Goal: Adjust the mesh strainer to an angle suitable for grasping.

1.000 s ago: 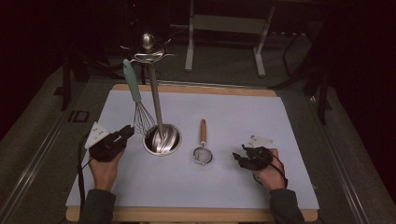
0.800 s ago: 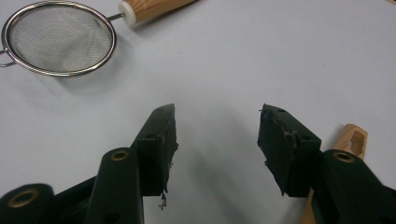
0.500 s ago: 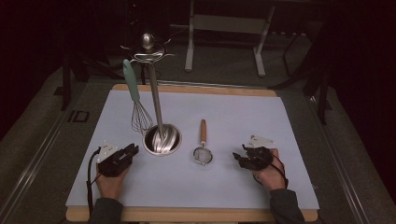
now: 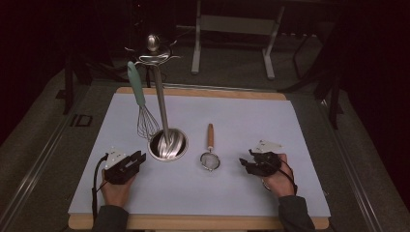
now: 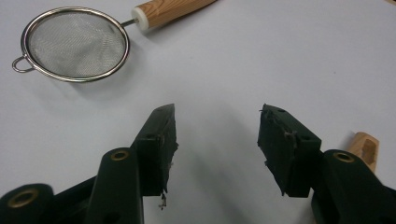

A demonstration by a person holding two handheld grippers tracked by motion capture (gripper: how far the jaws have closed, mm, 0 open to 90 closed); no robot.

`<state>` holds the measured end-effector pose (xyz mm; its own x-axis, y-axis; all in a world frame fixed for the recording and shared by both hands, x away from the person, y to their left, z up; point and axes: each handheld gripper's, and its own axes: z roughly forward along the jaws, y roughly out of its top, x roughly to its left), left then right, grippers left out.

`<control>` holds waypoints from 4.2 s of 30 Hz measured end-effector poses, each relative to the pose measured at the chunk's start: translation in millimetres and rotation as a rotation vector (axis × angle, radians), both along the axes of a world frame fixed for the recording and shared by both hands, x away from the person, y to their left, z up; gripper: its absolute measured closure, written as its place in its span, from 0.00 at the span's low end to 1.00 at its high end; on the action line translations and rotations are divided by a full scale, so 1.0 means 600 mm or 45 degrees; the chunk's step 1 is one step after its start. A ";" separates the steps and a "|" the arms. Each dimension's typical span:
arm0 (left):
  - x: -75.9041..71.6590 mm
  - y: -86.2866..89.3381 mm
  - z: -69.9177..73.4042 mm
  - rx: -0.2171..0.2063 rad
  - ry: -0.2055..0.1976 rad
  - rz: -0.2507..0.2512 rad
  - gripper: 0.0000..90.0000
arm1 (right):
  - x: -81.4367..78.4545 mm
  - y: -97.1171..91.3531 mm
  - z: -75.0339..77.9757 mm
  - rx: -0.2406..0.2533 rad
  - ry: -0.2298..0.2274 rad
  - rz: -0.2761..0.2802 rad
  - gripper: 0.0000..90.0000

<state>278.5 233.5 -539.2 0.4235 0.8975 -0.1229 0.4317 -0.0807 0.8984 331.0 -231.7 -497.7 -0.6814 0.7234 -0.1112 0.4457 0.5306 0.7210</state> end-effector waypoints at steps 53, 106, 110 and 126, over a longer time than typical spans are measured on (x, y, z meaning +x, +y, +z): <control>-0.001 -0.001 0.000 0.007 -0.010 -0.011 0.78 | 0.129 0.181 0.006 0.119 0.256 -0.082 0.70; -0.002 -0.001 0.000 0.003 -0.013 -0.011 0.76 | 0.159 0.269 -0.017 0.158 0.645 -0.035 0.75; -0.002 0.000 0.000 0.000 -0.015 -0.011 0.76 | 0.155 0.277 -0.009 0.058 0.634 -0.011 0.75; -0.002 -0.001 0.000 0.005 -0.009 -0.007 0.76 | 0.151 0.255 -0.001 -0.125 0.740 0.077 0.76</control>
